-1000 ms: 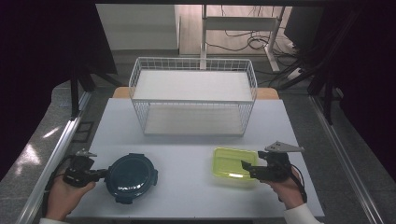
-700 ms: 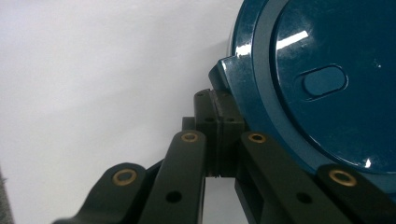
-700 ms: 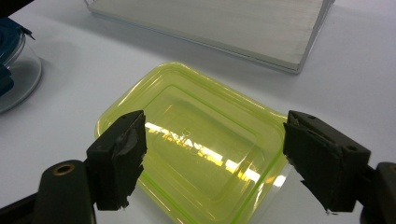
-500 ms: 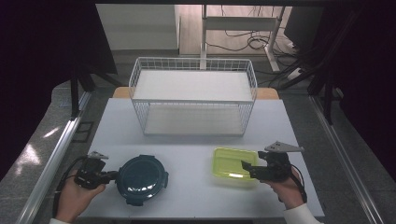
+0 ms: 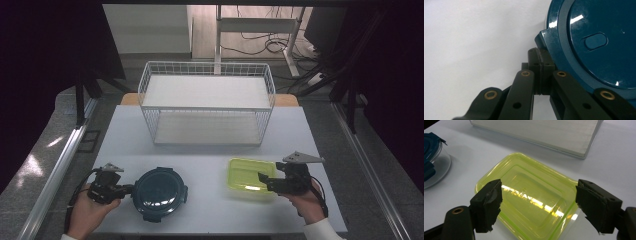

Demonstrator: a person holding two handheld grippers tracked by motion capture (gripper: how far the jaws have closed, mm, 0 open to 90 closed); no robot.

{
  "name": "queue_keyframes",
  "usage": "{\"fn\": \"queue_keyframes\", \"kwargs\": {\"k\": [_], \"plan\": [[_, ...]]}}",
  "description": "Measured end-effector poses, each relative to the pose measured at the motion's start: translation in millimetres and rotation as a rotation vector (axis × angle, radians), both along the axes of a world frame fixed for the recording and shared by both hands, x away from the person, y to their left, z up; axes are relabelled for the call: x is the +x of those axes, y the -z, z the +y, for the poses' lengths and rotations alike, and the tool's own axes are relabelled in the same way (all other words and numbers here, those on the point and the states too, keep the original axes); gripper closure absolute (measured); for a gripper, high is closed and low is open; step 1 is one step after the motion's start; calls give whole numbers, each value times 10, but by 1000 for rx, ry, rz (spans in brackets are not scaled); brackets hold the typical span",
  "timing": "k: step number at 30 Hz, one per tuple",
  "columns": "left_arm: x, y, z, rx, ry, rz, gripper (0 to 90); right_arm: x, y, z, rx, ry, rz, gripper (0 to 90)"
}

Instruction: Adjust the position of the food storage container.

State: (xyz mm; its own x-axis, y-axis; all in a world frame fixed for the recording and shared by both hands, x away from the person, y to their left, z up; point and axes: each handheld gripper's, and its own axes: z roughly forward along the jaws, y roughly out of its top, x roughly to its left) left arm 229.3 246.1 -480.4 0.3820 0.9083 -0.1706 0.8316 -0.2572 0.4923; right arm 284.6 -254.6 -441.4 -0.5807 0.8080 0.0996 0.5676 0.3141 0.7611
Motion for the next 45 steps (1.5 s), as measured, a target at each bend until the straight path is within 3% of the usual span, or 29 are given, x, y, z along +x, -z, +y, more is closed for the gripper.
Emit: {"fn": "queue_keyframes", "kwargs": {"k": [45], "plan": [[-53, -11, -555, -30, 90, -5, 900, -3, -6, 10, 3, 0, 2, 214]]}}
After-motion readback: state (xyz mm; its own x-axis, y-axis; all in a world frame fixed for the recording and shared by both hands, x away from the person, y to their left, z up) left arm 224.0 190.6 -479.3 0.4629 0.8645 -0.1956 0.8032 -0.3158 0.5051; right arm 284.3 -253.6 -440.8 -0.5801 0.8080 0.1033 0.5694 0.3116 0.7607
